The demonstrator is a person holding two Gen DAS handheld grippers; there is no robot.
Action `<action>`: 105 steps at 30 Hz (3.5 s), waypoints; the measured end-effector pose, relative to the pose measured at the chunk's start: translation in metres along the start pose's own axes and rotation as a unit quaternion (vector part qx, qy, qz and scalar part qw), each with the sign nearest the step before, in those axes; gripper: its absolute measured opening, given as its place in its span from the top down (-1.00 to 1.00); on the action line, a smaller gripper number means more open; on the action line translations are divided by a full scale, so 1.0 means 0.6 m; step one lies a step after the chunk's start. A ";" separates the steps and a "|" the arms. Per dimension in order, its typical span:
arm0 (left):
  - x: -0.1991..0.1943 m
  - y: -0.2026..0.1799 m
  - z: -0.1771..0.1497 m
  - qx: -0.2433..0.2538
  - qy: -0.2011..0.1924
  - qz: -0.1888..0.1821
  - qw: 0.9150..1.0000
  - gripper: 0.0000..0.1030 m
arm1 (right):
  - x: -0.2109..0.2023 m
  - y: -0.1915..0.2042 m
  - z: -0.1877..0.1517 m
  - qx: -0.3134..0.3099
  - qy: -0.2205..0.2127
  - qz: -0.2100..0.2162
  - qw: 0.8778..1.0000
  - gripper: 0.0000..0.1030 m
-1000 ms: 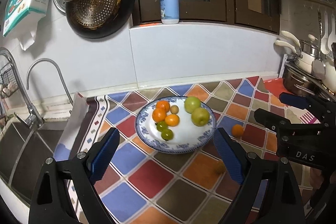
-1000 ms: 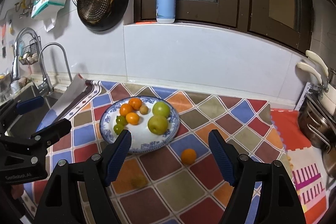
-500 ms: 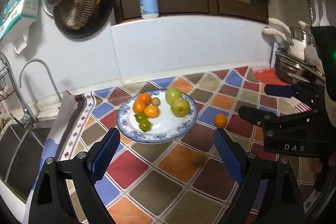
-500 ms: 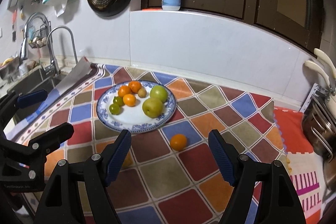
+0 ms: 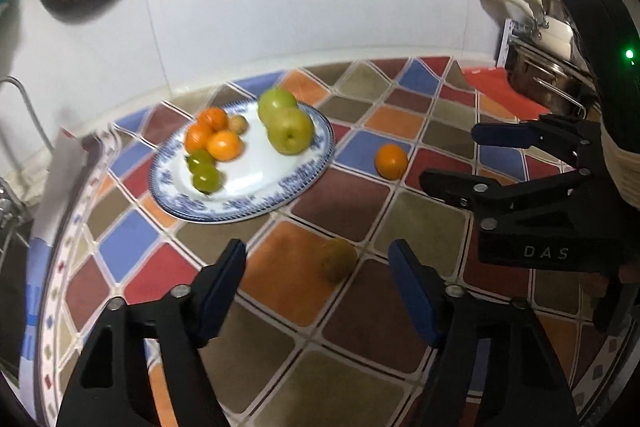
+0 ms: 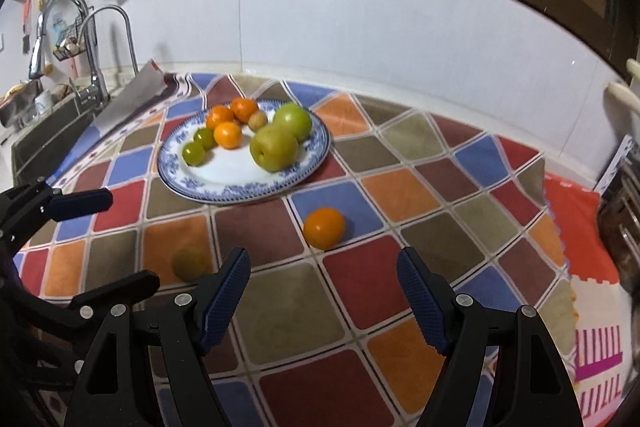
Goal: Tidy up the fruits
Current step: 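Grasp the small brown fruit with the left gripper while the right grasps a tangerine, then carry the brown fruit and tangerine over the plate and lower them onto it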
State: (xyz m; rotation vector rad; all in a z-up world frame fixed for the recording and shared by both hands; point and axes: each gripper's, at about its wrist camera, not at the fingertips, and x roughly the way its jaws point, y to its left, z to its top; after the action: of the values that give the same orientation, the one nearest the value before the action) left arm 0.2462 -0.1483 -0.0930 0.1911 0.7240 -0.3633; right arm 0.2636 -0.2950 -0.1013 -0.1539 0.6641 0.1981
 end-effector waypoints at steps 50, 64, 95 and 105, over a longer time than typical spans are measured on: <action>-0.022 0.016 0.016 -0.027 -0.012 -0.053 0.998 0.46 | 0.020 0.010 0.009 0.046 0.023 0.043 0.998 0.34; -0.097 0.044 0.002 -0.029 -0.050 -0.048 0.997 0.46 | -0.068 0.067 0.012 0.050 -0.023 0.039 0.998 0.34; -0.156 0.193 0.032 0.011 -0.106 -0.032 0.994 0.46 | -0.093 0.206 0.079 0.081 -0.087 0.013 0.993 0.34; -0.105 0.232 0.061 0.019 -0.095 -0.037 0.995 0.45 | -0.044 0.217 0.109 0.090 -0.083 0.002 0.992 0.34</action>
State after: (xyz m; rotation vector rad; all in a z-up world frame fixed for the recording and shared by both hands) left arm 0.2790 -0.0147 -0.0169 0.1635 0.5371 -0.4595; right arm 0.2521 -0.1587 -0.0445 0.0373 0.5129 0.1526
